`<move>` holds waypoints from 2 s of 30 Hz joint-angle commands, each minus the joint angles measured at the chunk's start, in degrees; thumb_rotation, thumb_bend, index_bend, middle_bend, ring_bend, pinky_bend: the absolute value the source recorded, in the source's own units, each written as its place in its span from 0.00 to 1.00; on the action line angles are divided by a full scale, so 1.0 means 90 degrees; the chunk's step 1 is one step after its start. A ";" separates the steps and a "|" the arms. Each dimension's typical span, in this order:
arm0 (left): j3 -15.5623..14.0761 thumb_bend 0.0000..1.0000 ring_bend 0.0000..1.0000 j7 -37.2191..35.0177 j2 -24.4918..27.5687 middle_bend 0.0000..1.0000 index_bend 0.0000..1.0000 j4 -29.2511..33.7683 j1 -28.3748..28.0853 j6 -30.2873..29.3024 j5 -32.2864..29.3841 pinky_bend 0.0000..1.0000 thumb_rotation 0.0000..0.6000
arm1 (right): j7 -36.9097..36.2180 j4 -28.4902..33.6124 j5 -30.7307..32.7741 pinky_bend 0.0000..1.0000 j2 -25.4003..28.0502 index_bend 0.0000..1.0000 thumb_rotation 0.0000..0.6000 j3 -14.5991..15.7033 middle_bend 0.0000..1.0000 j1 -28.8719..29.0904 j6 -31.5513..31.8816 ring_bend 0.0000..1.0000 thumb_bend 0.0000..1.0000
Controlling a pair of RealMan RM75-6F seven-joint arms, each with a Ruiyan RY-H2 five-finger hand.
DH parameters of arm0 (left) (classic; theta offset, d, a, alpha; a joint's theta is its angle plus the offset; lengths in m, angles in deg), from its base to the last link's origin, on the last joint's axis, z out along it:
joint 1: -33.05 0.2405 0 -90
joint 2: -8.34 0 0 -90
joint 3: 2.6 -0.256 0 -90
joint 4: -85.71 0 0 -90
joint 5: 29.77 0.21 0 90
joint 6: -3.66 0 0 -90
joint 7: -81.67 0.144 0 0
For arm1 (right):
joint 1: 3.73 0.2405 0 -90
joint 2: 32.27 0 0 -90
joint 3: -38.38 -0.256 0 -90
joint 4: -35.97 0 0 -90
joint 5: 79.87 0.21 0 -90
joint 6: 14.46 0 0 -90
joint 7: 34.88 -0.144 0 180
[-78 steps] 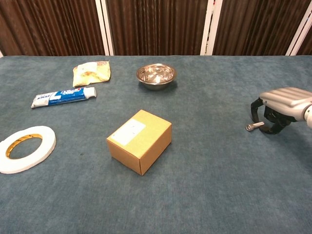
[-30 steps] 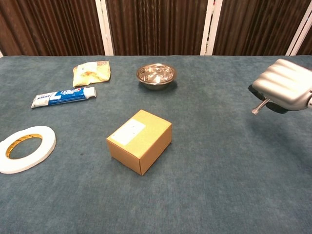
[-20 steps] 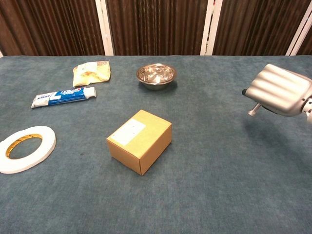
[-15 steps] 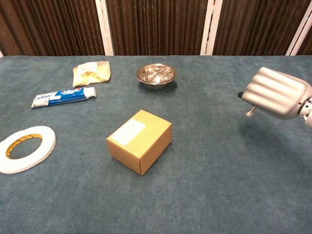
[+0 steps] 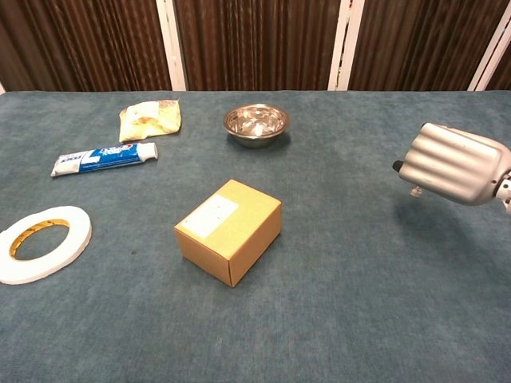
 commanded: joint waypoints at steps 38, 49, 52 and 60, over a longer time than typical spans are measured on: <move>-0.0004 0.46 0.38 0.0013 0.0015 0.26 0.32 0.0014 0.0000 0.0005 0.0000 0.54 1.00 | 0.0129 0.0095 0.0107 0.82 -0.0072 0.45 1.00 -0.0365 1.00 -0.0350 0.0131 0.85 0.28; -0.0013 0.46 0.38 0.0039 0.0016 0.26 0.32 0.0022 -0.0009 0.0039 -0.0006 0.54 1.00 | 0.0174 0.2833 0.0943 0.77 0.0881 0.39 1.00 -0.1024 0.76 -0.0985 0.0851 0.76 0.11; -0.0015 0.46 0.38 0.0038 0.0016 0.26 0.32 0.0019 -0.0004 0.0026 0.0000 0.54 1.00 | -0.0186 0.3842 0.1104 0.73 0.1371 0.39 1.00 -0.1054 0.60 -0.1211 0.0972 0.66 0.10; 0.0020 0.46 0.38 0.0065 0.0006 0.26 0.32 0.0012 0.0017 -0.0007 -0.0057 0.54 1.00 | -0.2713 0.4780 0.0968 0.11 0.2106 0.30 1.00 -0.0942 0.28 -0.1972 0.1876 0.15 0.31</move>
